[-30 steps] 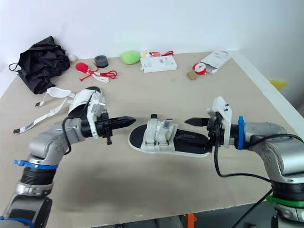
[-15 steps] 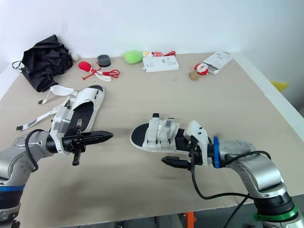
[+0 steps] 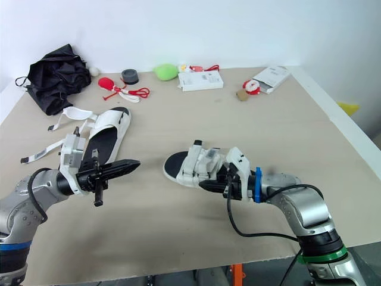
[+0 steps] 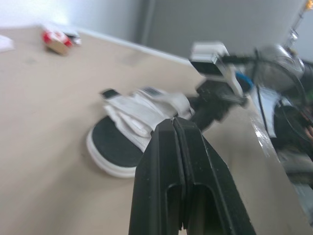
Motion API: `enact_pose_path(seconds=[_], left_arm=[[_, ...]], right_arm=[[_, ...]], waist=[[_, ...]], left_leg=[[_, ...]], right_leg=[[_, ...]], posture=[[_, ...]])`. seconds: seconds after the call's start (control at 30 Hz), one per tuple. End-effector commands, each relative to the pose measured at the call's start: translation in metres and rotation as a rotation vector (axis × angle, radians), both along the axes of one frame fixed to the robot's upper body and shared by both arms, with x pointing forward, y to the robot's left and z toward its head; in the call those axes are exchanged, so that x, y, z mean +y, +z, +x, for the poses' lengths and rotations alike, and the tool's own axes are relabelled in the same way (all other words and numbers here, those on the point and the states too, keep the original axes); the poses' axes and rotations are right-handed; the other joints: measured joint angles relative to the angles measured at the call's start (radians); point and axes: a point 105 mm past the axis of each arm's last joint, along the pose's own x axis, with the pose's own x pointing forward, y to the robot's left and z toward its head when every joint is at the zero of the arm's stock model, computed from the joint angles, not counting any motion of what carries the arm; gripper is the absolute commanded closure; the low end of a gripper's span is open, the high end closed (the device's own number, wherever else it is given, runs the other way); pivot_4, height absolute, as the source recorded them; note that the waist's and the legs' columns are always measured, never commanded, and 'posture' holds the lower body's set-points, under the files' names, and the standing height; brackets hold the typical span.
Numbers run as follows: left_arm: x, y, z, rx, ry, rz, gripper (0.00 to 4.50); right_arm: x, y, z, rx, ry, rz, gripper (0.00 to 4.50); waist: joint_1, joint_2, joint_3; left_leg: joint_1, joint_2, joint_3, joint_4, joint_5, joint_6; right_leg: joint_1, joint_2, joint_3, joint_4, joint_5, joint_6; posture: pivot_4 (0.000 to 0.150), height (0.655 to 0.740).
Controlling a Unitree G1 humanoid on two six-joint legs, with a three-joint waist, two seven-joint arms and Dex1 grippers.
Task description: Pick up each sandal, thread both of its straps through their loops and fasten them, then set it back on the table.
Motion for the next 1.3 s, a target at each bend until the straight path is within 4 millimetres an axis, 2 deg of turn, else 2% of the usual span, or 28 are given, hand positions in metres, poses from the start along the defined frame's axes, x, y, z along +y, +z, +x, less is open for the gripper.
enact_pose_path(seconds=[0.03,0.13,0.2,0.3,0.43,0.5,0.63,0.7,0.77,0.93,0.97,1.07,1.17,1.3], left_arm=[[0.003,0.015,-0.001,-0.058,0.038,-0.041,4.50],[0.006,0.015,0.003,-0.049,0.071,-0.049,4.50],[0.007,0.010,0.010,-0.039,0.126,-0.045,4.50],[0.006,0.009,0.016,-0.039,0.159,-0.049,4.50],[0.001,0.007,0.020,-0.049,0.169,-0.057,4.50],[-0.001,0.003,0.023,-0.068,0.176,-0.026,4.50],[-0.001,0.002,0.025,-0.078,0.175,-0.033,4.50],[-0.001,0.002,0.026,-0.085,0.178,-0.041,4.50],[-0.002,0.002,0.027,-0.087,0.181,-0.048,4.50],[-0.003,0.001,0.027,-0.054,0.189,-0.079,4.50],[-0.003,0.000,0.028,-0.051,0.192,-0.078,4.50],[-0.002,-0.001,0.028,-0.033,0.201,-0.083,4.50],[0.003,0.000,0.031,-0.032,0.239,-0.064,4.50],[0.008,0.000,0.033,-0.027,0.267,-0.057,4.50]], right_arm=[[-0.002,-0.001,0.001,0.006,-0.021,0.000,4.44],[-0.002,0.002,0.005,0.000,-0.048,0.005,4.44],[-0.012,0.022,0.028,-0.095,-0.174,0.047,4.44],[-0.039,0.047,0.068,-0.214,-0.448,0.031,4.44],[-0.090,0.062,0.116,-0.237,-0.871,-0.026,4.44],[-0.102,0.062,0.135,-0.228,-0.996,-0.048,4.44],[-0.109,0.048,0.155,-0.164,-1.099,-0.087,4.44],[-0.114,0.042,0.162,-0.135,-1.148,-0.078,3.68],[-0.109,0.041,0.167,-0.121,-1.133,-0.038,2.87],[-0.102,0.045,0.167,-0.132,-1.068,0.011,0.37],[-0.102,0.045,0.165,-0.133,-1.061,0.004,0.09],[-0.098,0.043,0.152,-0.170,-0.957,-0.064,0.09],[-0.112,0.049,0.120,-0.214,-0.882,-0.108,0.09],[-0.110,0.061,0.080,-0.286,-0.731,-0.137,0.09]], waist=[[0.000,0.000,0.000],[0.000,0.000,0.000],[-0.001,0.000,0.000],[-0.002,0.001,0.001],[0.002,0.001,0.002],[0.001,0.001,0.002],[-0.003,0.001,0.002],[-0.015,0.001,0.002],[-0.020,0.001,0.002],[-0.022,0.001,0.002],[-0.022,0.001,0.002],[-0.018,0.001,0.002],[-0.008,0.001,0.002],[-0.009,0.002,0.002]], left_leg=[[0.002,0.000,0.000,0.000,0.000,0.000],[0.004,0.000,0.000,0.000,0.000,0.000],[0.005,0.000,0.000,0.000,0.000,0.000],[0.005,0.000,0.000,0.001,0.000,0.000],[0.002,-0.002,0.001,0.001,0.005,-0.005],[0.002,-0.002,0.002,0.001,0.005,-0.005],[0.002,-0.002,0.003,-0.002,0.005,-0.005],[0.001,-0.002,0.005,-0.003,0.005,-0.005],[0.001,-0.002,0.006,-0.003,0.005,-0.005],[0.001,-0.002,0.006,-0.002,0.005,-0.005],[0.002,-0.002,0.006,-0.002,0.005,-0.005],[0.002,-0.002,0.005,-0.002,0.005,-0.004],[0.000,-0.002,0.004,-0.002,0.005,-0.004],[-0.003,-0.003,0.002,-0.002,0.004,-0.004]], right_leg=[[0.002,0.000,0.000,0.000,0.000,0.000],[0.004,0.000,0.000,0.000,0.000,0.000],[0.005,0.000,0.000,0.000,0.000,0.000],[0.005,0.000,0.000,0.000,0.001,0.000],[0.002,-0.001,0.003,0.000,0.006,0.002],[0.001,-0.001,0.004,0.000,0.006,0.002],[0.000,0.000,0.005,-0.001,0.010,-0.005],[-0.001,0.000,0.006,-0.001,0.009,-0.005],[-0.001,-0.001,0.007,-0.001,0.010,-0.005],[-0.001,-0.001,0.007,-0.001,0.010,-0.004],[-0.001,-0.001,0.007,-0.001,0.010,-0.004],[0.000,-0.001,0.007,-0.001,0.011,-0.003],[-0.001,-0.001,0.006,-0.001,0.010,-0.003],[-0.003,-0.001,0.007,-0.001,0.008,-0.002]], posture=[[0.150,0.7400],[0.150,0.7400],[0.150,0.7400],[0.150,0.7400],[0.150,0.7400],[0.150,0.7400],[0.150,0.7400],[0.150,0.7400],[0.150,0.7400],[0.150,0.7400],[0.150,0.7400],[0.150,0.7400],[0.150,0.7400],[0.150,0.7400]])
